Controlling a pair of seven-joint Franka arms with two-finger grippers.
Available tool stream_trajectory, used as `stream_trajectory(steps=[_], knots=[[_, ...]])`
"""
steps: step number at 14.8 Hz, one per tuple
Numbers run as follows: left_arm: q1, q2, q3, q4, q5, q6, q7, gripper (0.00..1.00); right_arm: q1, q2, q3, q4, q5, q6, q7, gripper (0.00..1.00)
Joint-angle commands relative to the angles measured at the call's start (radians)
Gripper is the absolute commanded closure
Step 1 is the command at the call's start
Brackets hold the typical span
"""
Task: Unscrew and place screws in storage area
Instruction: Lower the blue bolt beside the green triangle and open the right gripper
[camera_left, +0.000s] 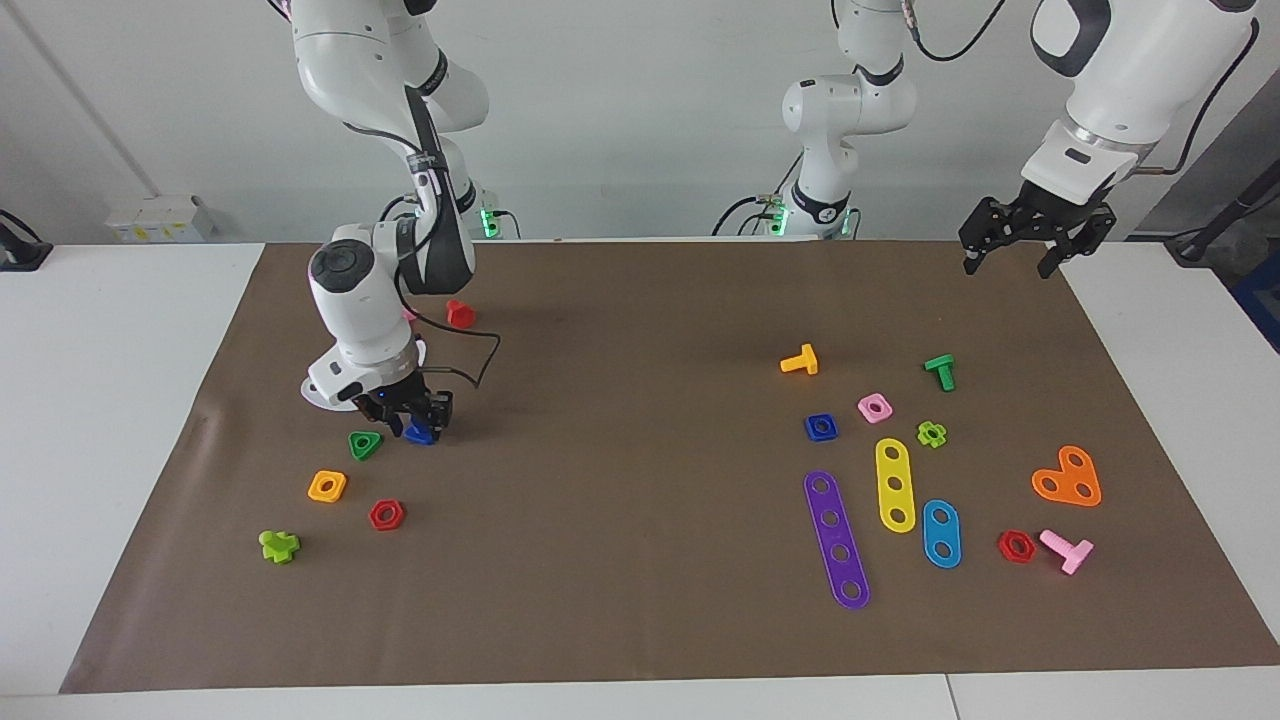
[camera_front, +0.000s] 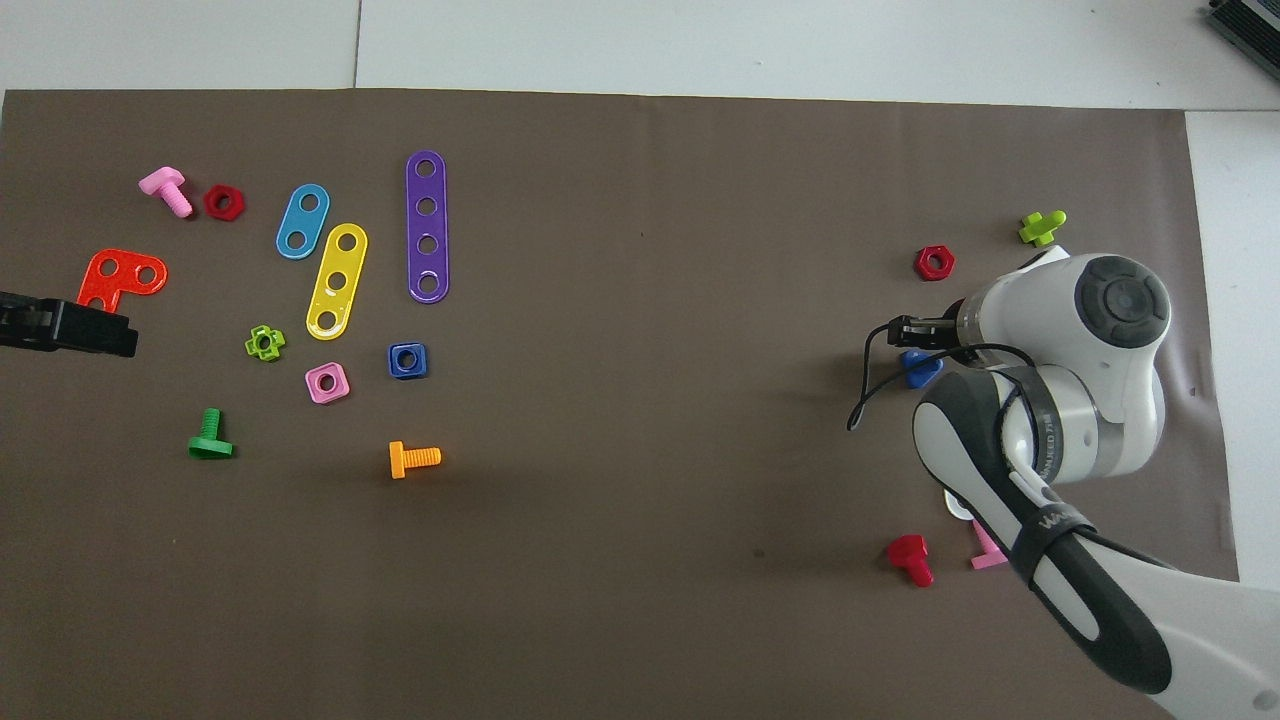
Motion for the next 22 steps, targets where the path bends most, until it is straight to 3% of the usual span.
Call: stream_trajectory(steps=[1,5,11,15,19,22], knots=[[0.01,-0.03,-0.005,-0.029,-0.004,-0.004,0.005,0.0,-0.017,-0.024,0.01,0.085,0.013,-0.08,-0.021,0.0],[0.011,-0.03,-0.005,-0.029,-0.004,-0.004,0.005,0.0,-0.046,-0.05,0.001,0.277,0.009,-0.359,-0.027,0.0],[0.01,-0.03,-0.005,-0.029,-0.004,-0.004,0.005,0.0,-0.106,-0.237,0.001,0.324,0.004,-0.582,-0.038,0.0],[0.011,-0.03,-0.005,-0.029,-0.004,-0.004,0.007,0.0,-0.135,-0.245,-0.001,0.482,-0.003,-0.827,-0.151,0.0],[0.011,-0.03,-0.005,-0.029,-0.004,-0.004,0.005,0.0,-0.115,-0.268,0.014,0.42,0.012,-0.793,-0.13,0.0],[0.011,-0.03,-0.005,-0.029,-0.004,-0.004,0.007,0.0,-0.117,-0.265,0.016,0.427,0.007,-0.8,-0.141,0.0]])
